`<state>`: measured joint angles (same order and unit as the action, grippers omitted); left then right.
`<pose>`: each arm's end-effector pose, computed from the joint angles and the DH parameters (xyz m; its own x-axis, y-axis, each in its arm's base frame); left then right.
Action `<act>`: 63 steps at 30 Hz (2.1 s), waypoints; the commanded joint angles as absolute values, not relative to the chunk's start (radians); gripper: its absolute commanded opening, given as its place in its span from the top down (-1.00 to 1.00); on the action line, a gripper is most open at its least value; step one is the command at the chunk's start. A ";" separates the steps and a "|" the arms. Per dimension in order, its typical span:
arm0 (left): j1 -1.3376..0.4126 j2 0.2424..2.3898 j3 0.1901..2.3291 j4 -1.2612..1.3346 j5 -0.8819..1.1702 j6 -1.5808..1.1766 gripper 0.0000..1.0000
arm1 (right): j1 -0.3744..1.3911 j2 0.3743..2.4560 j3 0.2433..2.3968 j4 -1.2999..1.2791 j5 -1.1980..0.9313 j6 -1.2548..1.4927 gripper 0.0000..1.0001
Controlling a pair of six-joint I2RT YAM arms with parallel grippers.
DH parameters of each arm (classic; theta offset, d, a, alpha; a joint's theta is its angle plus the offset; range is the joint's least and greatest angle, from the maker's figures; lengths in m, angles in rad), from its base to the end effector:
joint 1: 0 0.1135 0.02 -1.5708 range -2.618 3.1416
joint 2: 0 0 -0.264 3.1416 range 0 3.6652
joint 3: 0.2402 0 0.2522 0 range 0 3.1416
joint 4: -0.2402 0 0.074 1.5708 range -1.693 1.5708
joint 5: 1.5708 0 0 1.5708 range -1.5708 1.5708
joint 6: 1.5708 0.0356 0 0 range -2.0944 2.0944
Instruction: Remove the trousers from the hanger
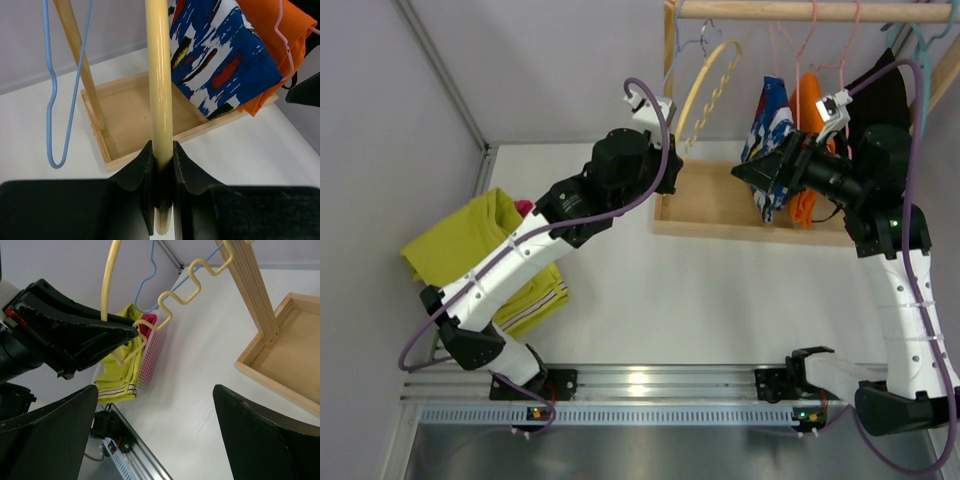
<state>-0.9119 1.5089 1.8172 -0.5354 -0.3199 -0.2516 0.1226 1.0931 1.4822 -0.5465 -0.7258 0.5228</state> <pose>0.2072 -0.2492 0.4842 -0.2737 -0.0326 -0.9613 0.5109 0.8418 -0.1740 0.1975 0.0481 0.4806 -0.5053 0.3140 -0.8038 -0.5653 0.5833 0.5833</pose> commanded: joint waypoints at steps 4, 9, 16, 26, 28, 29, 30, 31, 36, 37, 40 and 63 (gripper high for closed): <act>-0.907 1.563 1.954 -0.457 -0.341 -0.259 1.00 | 0.103 1.095 1.468 -0.519 -0.788 0.509 -0.99; -0.897 1.589 1.990 -0.459 -0.357 -0.242 1.00 | 0.092 1.100 1.468 -0.532 -0.796 0.505 -0.99; -0.853 1.650 2.071 -0.459 -0.361 -0.238 1.00 | 0.081 1.098 1.456 -0.523 -0.805 0.512 -0.99; -0.838 1.677 2.020 -0.459 -0.330 -0.230 1.00 | 0.078 1.098 1.454 -0.531 -0.810 0.500 -0.99; -0.838 1.675 1.996 -0.462 -0.318 -0.230 1.00 | 0.075 1.098 1.448 -0.534 -0.810 0.497 -0.99; -0.838 1.674 1.987 -0.459 -0.310 -0.232 0.99 | 0.072 1.098 1.447 -0.534 -0.810 0.497 -0.99; -0.838 1.674 1.982 -0.460 -0.284 -0.229 0.82 | 0.072 1.095 1.442 -0.534 -0.810 0.495 -0.99; -0.838 1.669 1.968 -0.459 -0.279 -0.229 0.65 | 0.072 1.097 1.440 -0.535 -0.808 0.495 -0.99; -0.838 1.648 1.953 -0.459 -0.258 -0.232 -0.25 | 0.069 1.092 1.431 -0.543 -0.801 0.482 -0.99; -0.838 1.634 1.948 -0.457 -0.252 -0.224 -0.35 | 0.069 1.092 1.428 -0.542 -0.796 0.482 -0.99; -0.835 1.595 1.939 -0.457 -0.171 -0.196 -0.70 | 0.064 1.083 1.414 -0.535 -0.792 0.477 -0.99; -0.445 1.209 1.577 -0.550 0.257 -0.262 -0.97 | 0.060 1.051 1.359 -0.541 -0.746 0.381 -0.99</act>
<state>-0.5297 1.1820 1.5929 -0.4755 0.1097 -0.2401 0.0753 1.0801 1.3487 -0.5541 -0.7681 0.4458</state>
